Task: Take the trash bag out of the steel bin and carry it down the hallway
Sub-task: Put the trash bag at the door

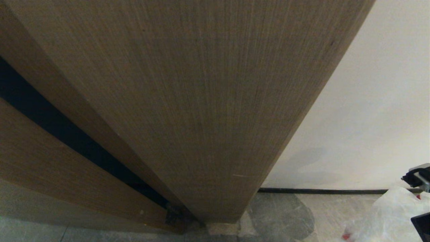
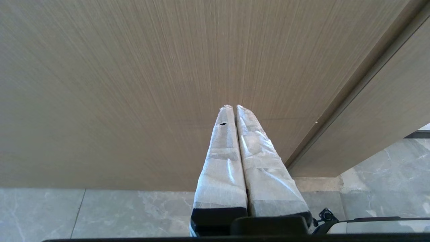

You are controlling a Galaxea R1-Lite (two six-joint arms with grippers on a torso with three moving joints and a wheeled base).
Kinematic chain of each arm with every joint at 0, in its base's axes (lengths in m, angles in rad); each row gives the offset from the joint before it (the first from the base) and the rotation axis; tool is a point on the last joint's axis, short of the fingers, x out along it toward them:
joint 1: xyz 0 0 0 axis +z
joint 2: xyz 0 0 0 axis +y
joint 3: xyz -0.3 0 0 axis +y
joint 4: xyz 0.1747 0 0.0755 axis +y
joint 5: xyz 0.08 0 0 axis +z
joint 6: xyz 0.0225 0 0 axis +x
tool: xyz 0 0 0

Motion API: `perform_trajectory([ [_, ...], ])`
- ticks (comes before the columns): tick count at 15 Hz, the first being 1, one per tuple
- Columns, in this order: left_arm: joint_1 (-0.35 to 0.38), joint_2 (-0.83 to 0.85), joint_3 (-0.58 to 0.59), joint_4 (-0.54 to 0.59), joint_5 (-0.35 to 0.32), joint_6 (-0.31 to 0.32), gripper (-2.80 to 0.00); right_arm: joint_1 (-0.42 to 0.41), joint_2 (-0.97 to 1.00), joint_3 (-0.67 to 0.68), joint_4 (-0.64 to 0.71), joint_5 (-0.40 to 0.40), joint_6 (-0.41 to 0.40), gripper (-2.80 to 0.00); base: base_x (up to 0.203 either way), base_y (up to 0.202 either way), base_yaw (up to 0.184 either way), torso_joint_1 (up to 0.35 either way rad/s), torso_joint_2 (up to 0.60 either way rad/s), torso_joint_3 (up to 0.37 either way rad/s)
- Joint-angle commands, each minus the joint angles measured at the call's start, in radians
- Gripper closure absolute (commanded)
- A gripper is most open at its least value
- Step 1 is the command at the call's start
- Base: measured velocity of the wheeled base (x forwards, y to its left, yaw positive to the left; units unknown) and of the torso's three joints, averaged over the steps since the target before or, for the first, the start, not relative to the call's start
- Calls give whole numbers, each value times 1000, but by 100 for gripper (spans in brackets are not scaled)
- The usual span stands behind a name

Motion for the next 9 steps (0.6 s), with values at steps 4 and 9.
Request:
perform_trajectory([
  [4, 0, 0, 0, 0, 0, 0, 0, 4, 246, 113, -278, -76, 2, 0, 0, 0, 0, 0, 0, 0],
  [9, 0, 0, 0, 0, 0, 0, 0, 18, 466, 127, -527, -140, -2, 0, 0, 0, 0, 0, 0, 0],
])
